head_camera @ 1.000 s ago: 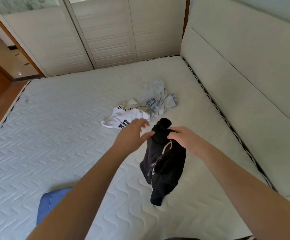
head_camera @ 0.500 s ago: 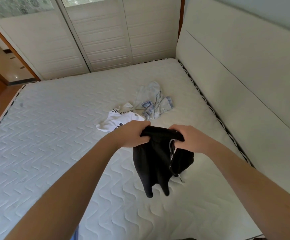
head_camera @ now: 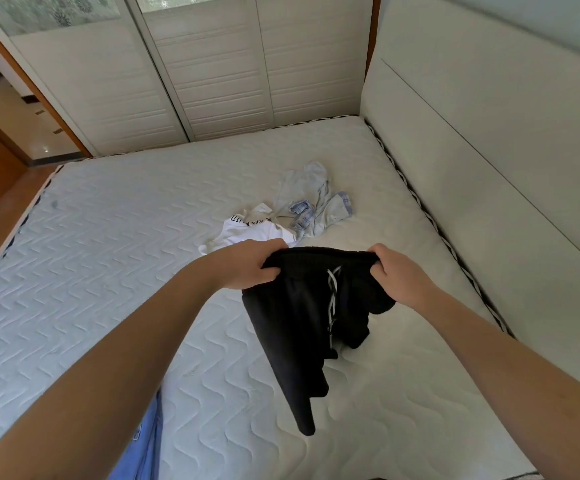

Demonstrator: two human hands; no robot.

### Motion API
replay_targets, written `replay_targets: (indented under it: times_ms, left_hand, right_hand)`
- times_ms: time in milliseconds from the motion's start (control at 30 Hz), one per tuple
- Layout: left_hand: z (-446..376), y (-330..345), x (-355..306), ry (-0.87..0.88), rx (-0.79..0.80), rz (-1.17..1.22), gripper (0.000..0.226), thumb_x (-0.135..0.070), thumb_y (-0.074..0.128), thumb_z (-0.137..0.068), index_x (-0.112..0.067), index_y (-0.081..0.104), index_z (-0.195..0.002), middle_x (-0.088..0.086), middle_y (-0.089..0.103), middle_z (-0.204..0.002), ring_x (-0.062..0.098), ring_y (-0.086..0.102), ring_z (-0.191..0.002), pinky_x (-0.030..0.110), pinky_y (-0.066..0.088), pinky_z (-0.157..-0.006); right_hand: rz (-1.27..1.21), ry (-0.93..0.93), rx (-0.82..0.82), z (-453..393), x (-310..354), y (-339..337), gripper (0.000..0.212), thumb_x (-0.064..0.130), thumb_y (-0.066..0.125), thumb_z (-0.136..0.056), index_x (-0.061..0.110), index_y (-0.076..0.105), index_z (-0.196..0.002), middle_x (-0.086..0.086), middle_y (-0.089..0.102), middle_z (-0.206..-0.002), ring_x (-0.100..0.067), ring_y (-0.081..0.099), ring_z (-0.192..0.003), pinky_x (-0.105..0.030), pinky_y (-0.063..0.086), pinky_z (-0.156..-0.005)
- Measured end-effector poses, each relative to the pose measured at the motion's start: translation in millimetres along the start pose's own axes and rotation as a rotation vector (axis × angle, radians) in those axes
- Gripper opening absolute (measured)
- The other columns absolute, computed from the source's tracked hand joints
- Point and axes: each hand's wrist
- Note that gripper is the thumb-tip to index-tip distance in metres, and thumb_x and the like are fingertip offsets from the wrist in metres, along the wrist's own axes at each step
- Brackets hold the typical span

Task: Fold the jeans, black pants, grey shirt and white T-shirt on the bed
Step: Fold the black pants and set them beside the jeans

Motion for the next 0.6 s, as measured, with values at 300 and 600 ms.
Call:
replay_targets:
  times_ms: [300,600]
  left_hand:
    - [21.5,5.0,23.9,0.026,-0.018,-0.619,0.029,-0.043,0.046,-0.099,-0.025,0.056,-0.119,-0.001,0.063,-0.098,0.014,0.043,-0.074,0.026,0.031,-0.064]
    - [48.9,25.6,14.8,-0.170,0.027,0.369,0.030,-0.055,0.057,-0.090,-0.027,0.063,-0.084,-0.009,0.067,-0.072,0.004,0.062,-0.061,0.013,0.046,-0.057]
  right_hand:
    - [0.393,-0.506,0.035,0.1,1.1,-22.7,0.045,0.069,0.050,-0.085,0.025,0.051,-0.093,0.011,0.054,-0.075,-0.013,0.052,-0.064,-0.027,0.033,-0.055]
    - [0.010,-0.154,0.181,8.0,29.7,-17.8,0.050,0.053,0.042,-0.098,0.018,0.039,-0.063,0.001,0.048,-0.061,-0.014,0.046,-0.057,-0.028,0.031,-0.054]
Point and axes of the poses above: each hand's wrist, its own z-axis away from the middle knuckle, its own y-axis out of the palm, x = y × z
